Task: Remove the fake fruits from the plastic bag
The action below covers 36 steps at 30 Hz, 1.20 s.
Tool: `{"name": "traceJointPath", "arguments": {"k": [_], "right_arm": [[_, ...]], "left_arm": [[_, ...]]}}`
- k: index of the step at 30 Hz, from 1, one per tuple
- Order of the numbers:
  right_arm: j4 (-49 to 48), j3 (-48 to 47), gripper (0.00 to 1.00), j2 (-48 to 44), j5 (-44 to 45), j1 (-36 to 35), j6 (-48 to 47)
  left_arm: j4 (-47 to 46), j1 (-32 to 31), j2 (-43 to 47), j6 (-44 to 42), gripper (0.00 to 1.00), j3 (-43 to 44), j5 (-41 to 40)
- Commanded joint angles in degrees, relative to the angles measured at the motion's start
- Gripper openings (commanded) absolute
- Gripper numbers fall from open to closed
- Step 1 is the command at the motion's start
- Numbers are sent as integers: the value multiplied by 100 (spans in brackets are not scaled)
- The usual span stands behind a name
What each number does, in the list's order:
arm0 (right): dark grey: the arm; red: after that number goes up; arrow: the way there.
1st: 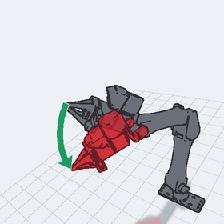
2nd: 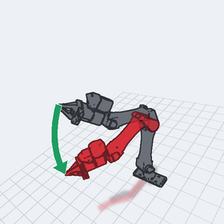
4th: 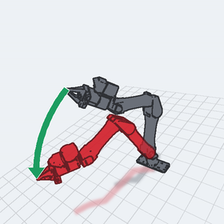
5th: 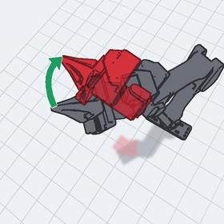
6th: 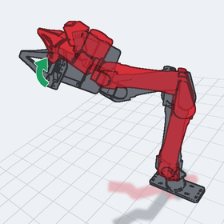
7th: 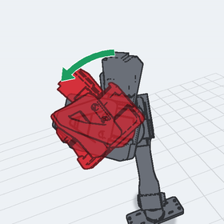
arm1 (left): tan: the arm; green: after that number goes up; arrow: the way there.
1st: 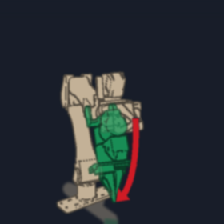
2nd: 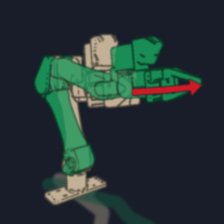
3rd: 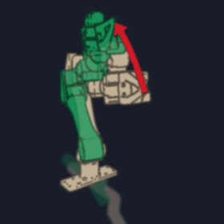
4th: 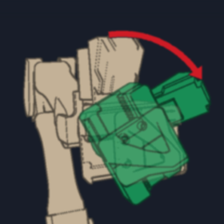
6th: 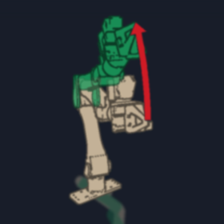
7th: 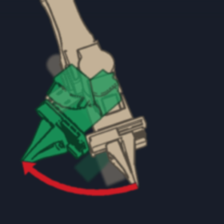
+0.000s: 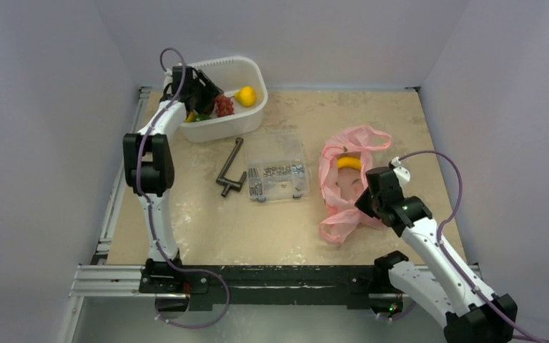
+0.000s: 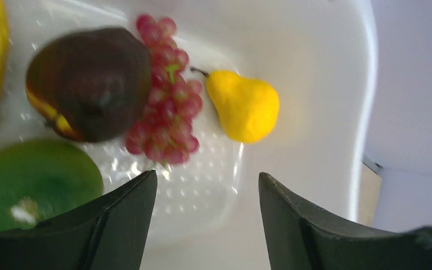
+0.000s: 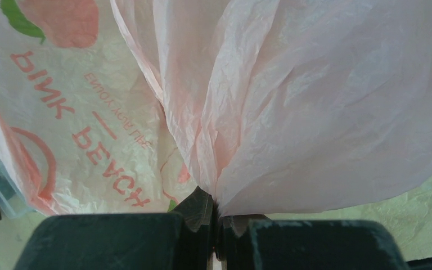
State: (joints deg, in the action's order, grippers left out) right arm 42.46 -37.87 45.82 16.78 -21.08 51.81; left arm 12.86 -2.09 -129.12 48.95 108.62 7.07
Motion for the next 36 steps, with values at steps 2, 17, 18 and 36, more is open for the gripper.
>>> {"name": "traceJointPath", "arguments": {"k": [2,17,18,36], "right_arm": [[498,-294,0,529,-194,-18,-38],[315,-337,0,335,-403,-17,-549],[307,-338,0,264,-411,-13,-583],[43,-61,0,-144,-1033,-17,-904]], "left_arm": [[-677,-697,1926,9,66,-1334,480],[-3414,-4371,3599,-2888,56,-4305,1244],[-3521,-4492,3525,-3031,55,-4342,1339],[-2492,-5210,1209,-3898,29,-2240,1574]]}}
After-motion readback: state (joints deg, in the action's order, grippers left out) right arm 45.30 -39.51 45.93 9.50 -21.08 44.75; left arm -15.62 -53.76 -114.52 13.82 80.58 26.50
